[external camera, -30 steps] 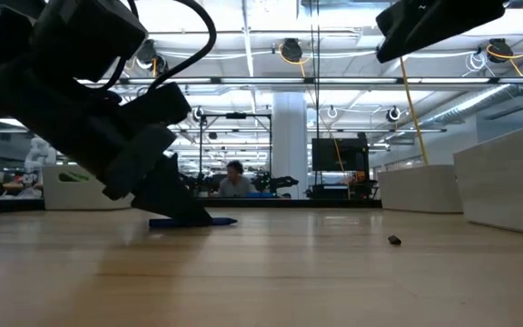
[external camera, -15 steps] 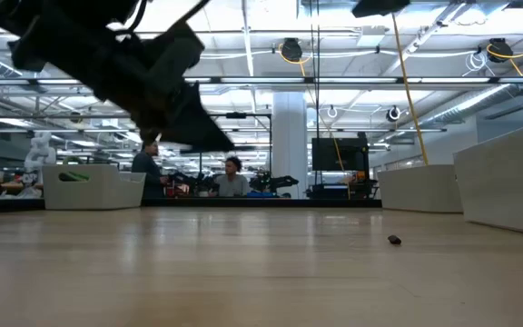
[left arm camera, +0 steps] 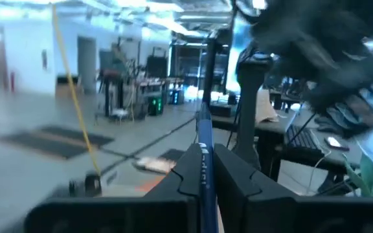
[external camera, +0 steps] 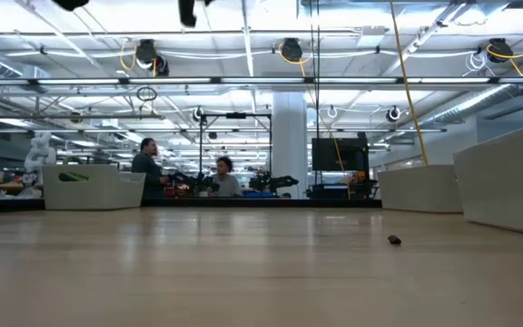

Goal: Sort crayons/erasers/pens/pencils in bins
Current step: Put the blue crayon into the middle right gray bin, then return to Home Position

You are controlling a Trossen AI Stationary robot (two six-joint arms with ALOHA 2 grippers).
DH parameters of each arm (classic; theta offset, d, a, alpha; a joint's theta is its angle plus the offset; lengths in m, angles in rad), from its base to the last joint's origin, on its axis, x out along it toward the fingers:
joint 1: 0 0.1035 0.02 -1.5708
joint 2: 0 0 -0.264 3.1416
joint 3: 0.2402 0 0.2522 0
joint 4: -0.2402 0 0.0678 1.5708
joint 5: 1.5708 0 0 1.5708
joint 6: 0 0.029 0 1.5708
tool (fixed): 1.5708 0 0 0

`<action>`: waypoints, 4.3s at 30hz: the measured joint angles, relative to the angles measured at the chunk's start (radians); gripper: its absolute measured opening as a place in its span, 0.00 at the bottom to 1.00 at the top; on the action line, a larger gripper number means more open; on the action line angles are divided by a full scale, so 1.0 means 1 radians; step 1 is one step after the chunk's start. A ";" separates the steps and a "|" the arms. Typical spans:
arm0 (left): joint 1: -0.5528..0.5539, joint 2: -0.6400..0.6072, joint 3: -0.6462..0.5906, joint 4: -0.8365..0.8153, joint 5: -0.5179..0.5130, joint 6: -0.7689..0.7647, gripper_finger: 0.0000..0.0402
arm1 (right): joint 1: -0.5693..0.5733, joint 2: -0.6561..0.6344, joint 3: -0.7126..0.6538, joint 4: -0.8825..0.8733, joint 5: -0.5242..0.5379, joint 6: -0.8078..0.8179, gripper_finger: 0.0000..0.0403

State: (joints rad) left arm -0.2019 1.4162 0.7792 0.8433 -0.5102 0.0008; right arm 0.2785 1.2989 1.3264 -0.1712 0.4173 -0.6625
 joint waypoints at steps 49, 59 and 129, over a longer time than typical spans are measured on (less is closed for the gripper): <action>0.078 0.022 0.441 -0.107 0.379 0.208 0.09 | -0.147 0.093 0.003 0.809 -0.315 0.513 0.17; 0.078 0.022 0.441 -0.099 0.379 0.208 0.09 | -0.158 0.093 0.003 0.778 -0.311 0.549 0.17; -0.003 -0.843 -0.381 -0.972 0.274 -0.258 0.33 | 0.194 -0.530 -0.524 -0.378 -0.175 1.415 0.34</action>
State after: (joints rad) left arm -0.2050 0.5733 0.3985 -0.1286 -0.2359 -0.2576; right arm 0.4725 0.7689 0.8028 -0.5494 0.2423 0.7523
